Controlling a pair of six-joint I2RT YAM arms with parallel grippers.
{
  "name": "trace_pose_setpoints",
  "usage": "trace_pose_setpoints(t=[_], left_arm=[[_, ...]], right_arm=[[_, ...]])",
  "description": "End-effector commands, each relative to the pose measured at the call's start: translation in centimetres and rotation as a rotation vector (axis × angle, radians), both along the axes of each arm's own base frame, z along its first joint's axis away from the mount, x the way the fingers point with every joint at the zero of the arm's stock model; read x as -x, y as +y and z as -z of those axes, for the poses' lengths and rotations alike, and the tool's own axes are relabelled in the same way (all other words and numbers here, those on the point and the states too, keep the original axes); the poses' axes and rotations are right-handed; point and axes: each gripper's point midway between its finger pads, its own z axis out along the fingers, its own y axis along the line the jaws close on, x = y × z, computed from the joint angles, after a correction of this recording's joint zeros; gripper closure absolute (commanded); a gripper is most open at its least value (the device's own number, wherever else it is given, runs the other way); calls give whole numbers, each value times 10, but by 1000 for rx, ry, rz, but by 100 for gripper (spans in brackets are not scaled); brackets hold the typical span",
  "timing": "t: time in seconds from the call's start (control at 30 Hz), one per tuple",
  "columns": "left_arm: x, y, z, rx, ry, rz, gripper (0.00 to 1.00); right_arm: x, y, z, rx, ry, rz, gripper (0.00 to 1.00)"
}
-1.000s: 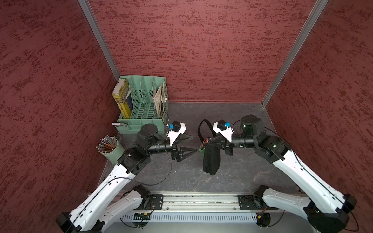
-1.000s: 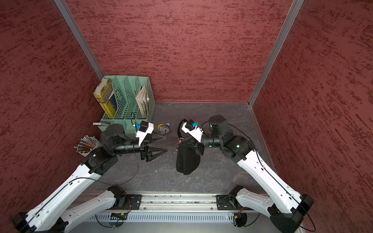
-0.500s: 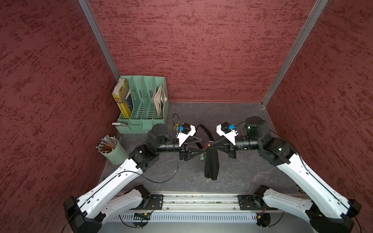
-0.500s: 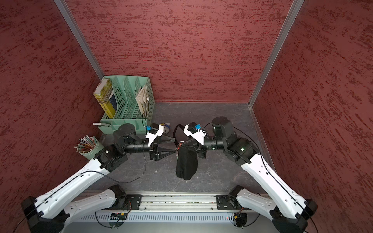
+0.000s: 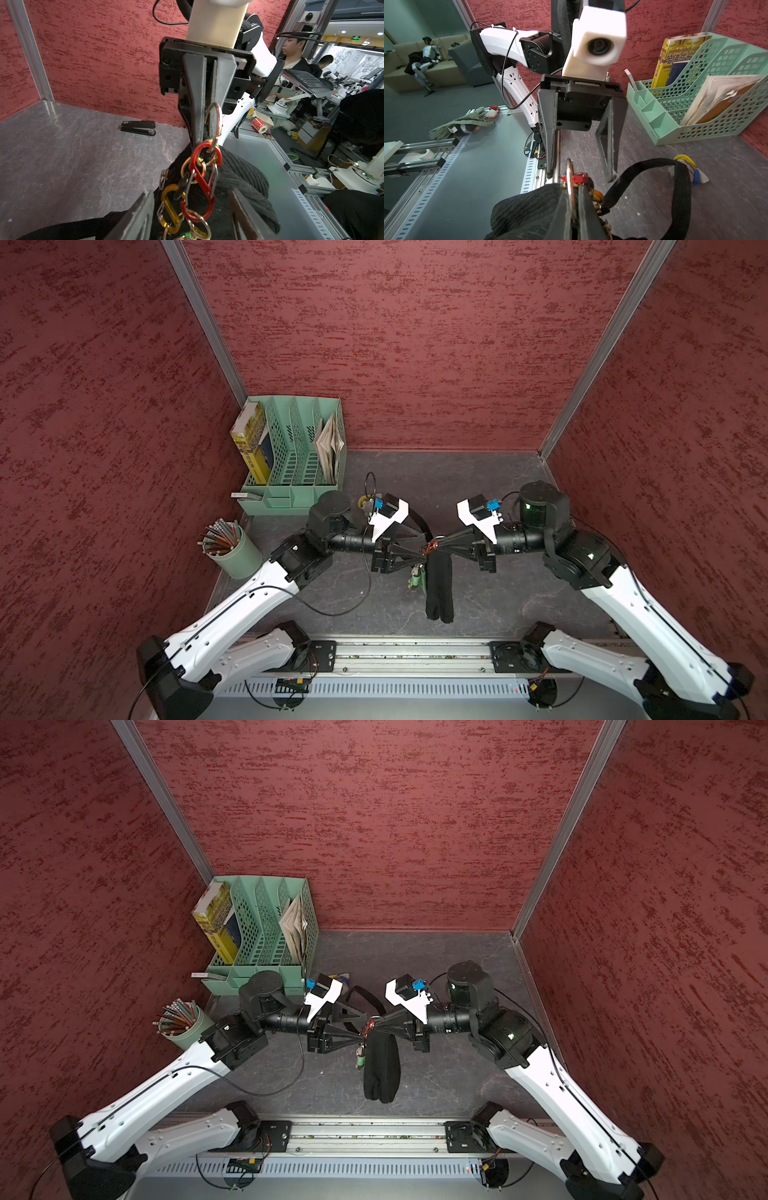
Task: Remove the decoration from the bag
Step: Remove the decoration item from the bag.
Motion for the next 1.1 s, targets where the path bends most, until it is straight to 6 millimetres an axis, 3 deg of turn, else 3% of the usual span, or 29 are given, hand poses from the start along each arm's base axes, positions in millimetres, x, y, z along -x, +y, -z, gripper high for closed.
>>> trace_pose_setpoints(t=[0.0, 0.13, 0.3, 0.73, 1.07], left_arm=[[8, -3, -19, 38, -48, 29, 40], [11, -7, -19, 36, -73, 25, 41], [13, -9, -23, 39, -105, 26, 55], [15, -9, -26, 40, -115, 14, 67], [16, -6, -33, 53, -105, 3, 85]], right_arm=[[8, 0, -20, -68, -41, -42, 100], [9, 0, -20, -71, -35, -50, 100], [10, 1, -19, -68, -20, -58, 100], [10, 2, -18, -65, -13, -61, 100], [9, -1, -13, -45, -14, -43, 100]])
